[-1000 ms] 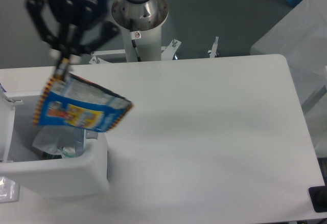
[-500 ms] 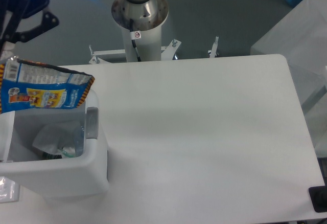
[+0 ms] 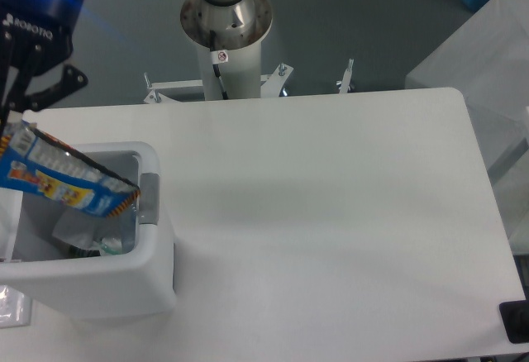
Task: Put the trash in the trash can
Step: 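Lower the snack bag into the bin and open the gripper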
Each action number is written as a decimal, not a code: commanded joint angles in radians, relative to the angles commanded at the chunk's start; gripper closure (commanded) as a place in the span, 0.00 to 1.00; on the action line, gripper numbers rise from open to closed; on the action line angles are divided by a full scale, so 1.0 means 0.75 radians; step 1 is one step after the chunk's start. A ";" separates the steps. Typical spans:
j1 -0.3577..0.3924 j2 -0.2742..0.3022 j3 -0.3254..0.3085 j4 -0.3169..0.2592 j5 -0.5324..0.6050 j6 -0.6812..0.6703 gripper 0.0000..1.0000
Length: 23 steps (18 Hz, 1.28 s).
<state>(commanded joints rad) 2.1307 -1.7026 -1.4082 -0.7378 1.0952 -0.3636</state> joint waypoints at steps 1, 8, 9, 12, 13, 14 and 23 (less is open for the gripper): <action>-0.002 -0.018 -0.002 0.000 0.020 0.002 0.92; -0.014 -0.070 -0.022 0.000 0.047 0.004 0.90; -0.014 -0.070 -0.029 0.000 0.047 0.006 0.87; -0.014 -0.068 -0.047 0.002 0.053 0.057 0.32; -0.014 -0.062 -0.059 0.002 0.072 0.094 0.01; -0.014 -0.059 -0.063 0.000 0.096 0.114 0.00; 0.100 -0.049 -0.067 -0.002 0.125 0.298 0.00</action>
<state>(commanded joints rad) 2.2056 -1.7396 -1.4588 -0.7394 1.1888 -0.1398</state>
